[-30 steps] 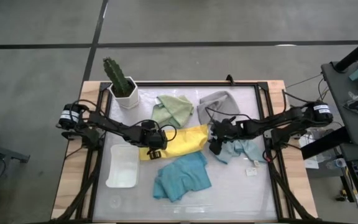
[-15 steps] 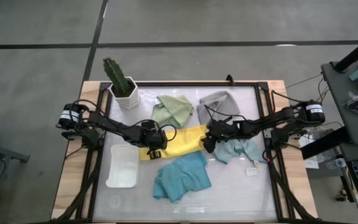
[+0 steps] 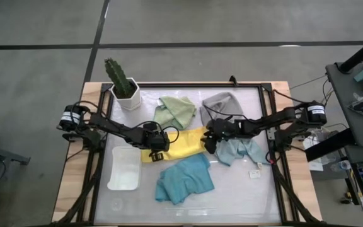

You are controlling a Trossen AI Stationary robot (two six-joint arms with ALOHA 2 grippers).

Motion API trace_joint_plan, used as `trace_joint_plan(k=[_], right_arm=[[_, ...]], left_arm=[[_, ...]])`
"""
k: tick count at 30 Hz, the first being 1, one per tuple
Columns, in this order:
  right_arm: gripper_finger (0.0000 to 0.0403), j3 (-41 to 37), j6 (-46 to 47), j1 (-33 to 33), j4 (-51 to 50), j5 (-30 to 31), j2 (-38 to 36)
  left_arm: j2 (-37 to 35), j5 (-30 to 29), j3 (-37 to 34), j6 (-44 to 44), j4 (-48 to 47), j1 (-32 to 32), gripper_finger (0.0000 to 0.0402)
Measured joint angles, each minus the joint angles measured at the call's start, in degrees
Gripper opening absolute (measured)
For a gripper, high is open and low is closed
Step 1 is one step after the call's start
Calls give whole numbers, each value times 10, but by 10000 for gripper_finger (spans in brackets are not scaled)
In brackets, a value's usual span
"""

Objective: Fold microfiber towels
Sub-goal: Fold the yellow microfiber towel

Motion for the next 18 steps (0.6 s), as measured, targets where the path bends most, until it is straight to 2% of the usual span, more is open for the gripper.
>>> trace_joint_plan(k=[3,11,18], right_arm=[[157,20,-31,-11,-68,-21,-4],[157,84,-141,-27,-259,-24,-23],[157,95,-233,-27,-340,-24,-45]], left_arm=[[-1,0,0,0,1,0,134],[-1,0,-1,0,2,0,134],[-1,0,-1,0,2,0,134]])
